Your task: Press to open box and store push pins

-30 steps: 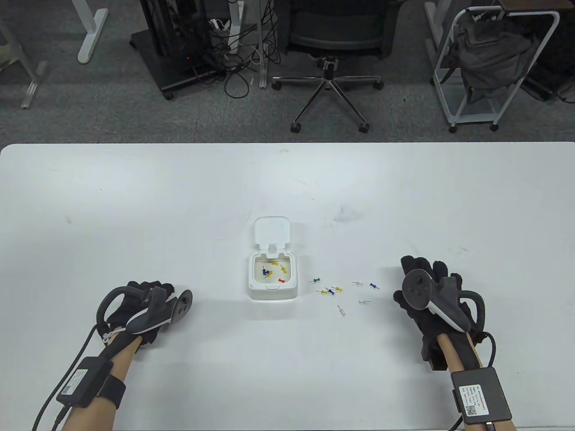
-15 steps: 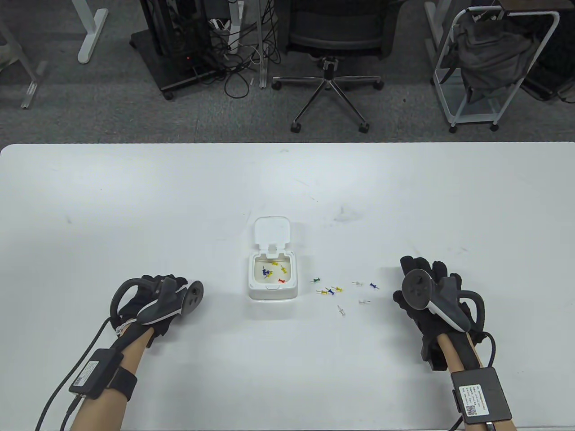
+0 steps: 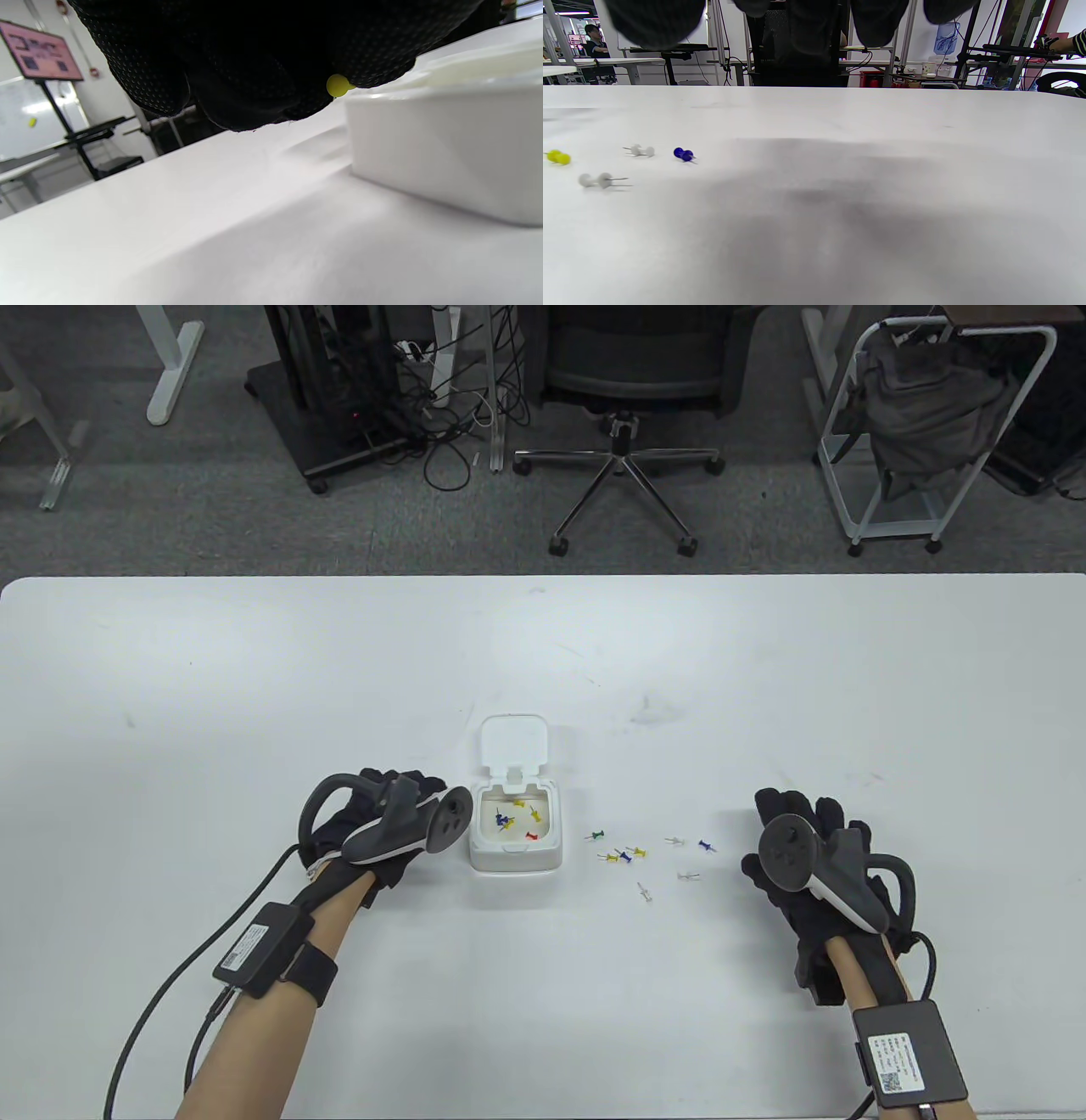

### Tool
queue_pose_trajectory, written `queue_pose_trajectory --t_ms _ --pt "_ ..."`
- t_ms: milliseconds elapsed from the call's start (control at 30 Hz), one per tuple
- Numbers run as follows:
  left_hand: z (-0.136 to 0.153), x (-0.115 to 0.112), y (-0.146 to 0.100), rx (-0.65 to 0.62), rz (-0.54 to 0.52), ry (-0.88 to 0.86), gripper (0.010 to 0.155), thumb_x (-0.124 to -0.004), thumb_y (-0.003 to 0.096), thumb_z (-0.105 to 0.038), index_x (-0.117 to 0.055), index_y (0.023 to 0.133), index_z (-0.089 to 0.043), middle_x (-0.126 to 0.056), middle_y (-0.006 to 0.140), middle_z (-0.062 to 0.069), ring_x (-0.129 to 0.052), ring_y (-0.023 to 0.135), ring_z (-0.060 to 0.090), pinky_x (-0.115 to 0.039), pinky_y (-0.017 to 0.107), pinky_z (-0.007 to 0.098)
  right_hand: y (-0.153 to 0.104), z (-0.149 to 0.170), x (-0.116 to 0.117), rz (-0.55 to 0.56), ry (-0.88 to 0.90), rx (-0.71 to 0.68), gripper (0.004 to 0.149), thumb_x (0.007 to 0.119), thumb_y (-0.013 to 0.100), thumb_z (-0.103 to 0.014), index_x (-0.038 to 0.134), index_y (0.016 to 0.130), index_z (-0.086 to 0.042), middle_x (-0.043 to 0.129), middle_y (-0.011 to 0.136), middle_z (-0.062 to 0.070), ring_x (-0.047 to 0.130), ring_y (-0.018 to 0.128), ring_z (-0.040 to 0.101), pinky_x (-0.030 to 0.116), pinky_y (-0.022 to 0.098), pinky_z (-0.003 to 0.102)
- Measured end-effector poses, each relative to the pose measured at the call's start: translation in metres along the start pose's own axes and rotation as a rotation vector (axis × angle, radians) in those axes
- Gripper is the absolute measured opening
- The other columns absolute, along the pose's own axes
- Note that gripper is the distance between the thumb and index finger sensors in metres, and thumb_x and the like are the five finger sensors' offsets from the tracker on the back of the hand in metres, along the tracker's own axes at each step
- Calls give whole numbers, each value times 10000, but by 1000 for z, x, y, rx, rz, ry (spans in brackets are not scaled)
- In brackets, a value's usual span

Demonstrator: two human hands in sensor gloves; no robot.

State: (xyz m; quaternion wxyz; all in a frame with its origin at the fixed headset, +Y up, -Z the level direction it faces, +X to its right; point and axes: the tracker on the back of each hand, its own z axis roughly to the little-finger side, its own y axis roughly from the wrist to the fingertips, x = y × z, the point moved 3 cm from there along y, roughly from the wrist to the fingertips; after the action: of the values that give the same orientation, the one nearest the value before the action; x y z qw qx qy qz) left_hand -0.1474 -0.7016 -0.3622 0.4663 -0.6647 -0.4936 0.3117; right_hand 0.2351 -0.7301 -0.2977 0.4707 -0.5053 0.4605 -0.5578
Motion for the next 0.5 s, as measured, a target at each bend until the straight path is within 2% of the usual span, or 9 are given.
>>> queue_pose_trajectory --t_ms 233,500 --pt "-44 21 22 -78 -8 -25 407 -762 450 -459 -799 842 -357 -954 798 -130 -1033 576 82 -836 704 448 0 1 -1 4 6 7 731 634 440 -510 318 1053 -267 439 1205 103 426 1072 494 385 726 711" --pt "-73 21 33 -119 -2 -4 405 -768 451 -459 -798 844 -366 -954 804 -134 -1036 584 81 -836 706 445 0 2 -1 4 6 6 730 635 440 -509 323 1053 -266 440 1204 103 427 1072 494 388 725 710"
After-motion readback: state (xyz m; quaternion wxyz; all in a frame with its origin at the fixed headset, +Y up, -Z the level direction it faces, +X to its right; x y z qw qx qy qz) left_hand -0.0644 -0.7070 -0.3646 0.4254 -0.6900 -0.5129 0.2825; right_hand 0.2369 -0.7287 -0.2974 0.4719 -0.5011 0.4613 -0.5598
